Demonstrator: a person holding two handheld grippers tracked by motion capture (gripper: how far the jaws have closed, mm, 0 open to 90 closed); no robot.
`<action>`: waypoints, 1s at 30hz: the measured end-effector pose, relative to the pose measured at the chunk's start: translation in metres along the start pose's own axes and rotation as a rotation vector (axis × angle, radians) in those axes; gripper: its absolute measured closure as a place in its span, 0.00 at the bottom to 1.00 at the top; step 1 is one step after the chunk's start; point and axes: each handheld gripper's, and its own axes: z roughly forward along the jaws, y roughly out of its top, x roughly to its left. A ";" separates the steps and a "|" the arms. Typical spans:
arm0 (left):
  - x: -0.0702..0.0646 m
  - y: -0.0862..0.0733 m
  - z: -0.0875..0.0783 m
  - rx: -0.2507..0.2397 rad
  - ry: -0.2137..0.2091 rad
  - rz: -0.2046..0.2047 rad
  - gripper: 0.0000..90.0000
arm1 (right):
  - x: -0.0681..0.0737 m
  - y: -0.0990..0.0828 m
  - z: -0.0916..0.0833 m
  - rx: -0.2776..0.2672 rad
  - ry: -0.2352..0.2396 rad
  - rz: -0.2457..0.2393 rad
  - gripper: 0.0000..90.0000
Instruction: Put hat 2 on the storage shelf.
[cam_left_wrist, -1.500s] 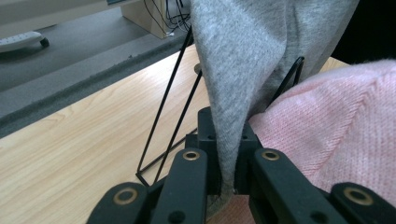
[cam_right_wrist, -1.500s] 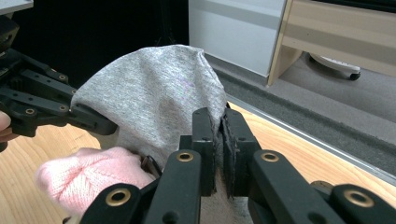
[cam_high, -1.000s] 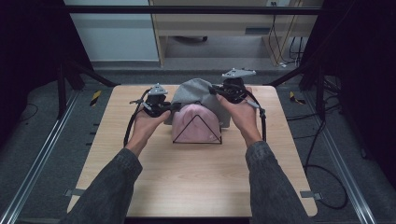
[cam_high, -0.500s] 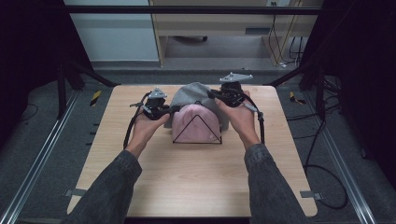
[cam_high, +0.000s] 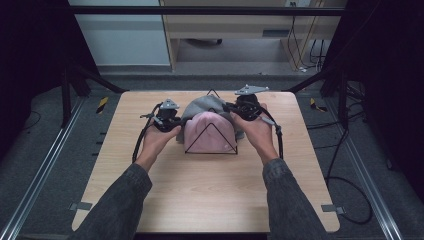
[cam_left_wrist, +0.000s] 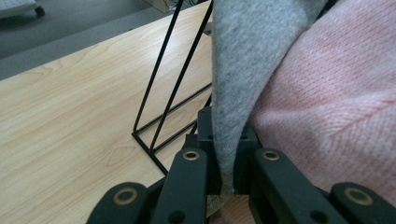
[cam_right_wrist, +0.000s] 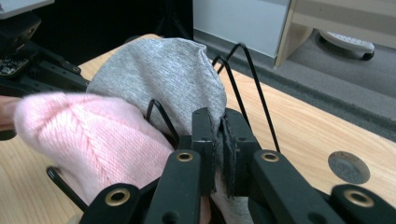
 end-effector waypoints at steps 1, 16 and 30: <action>0.000 -0.001 0.001 0.002 -0.002 -0.005 0.96 | 0.000 0.000 0.000 0.000 0.000 0.000 0.94; -0.001 -0.008 0.005 0.013 -0.002 -0.024 0.95 | -0.002 -0.009 0.003 0.040 0.004 0.016 0.94; 0.000 -0.017 0.010 0.023 0.011 -0.060 0.92 | -0.003 -0.011 0.007 0.069 0.010 0.016 0.92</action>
